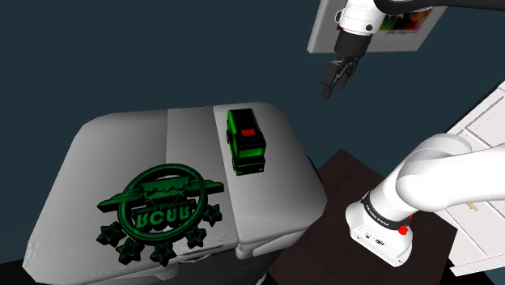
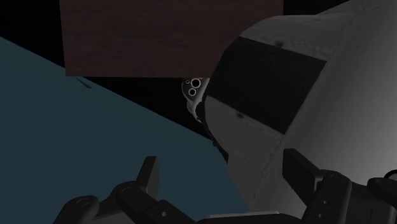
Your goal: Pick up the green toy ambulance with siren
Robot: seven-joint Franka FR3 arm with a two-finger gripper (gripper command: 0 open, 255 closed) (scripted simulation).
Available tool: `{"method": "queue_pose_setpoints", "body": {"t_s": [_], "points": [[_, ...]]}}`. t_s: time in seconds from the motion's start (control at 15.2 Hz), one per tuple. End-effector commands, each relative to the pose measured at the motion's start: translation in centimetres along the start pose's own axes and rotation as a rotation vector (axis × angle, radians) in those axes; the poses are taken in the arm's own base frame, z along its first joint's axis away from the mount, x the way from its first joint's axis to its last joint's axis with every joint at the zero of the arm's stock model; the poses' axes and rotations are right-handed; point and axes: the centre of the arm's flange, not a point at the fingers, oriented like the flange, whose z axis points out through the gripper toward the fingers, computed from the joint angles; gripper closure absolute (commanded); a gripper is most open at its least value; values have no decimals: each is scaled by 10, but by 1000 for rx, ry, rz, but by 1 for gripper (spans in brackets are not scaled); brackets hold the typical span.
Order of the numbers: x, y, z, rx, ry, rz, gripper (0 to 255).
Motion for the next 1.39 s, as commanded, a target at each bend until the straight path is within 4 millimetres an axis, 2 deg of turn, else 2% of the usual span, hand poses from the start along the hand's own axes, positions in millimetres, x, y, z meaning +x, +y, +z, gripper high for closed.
{"method": "queue_pose_setpoints", "body": {"t_s": [0.0, 1.32], "points": [[0, 0, 0, 0, 0, 0, 0], [87, -252, 5, -50, 76, 0, 0]]}}
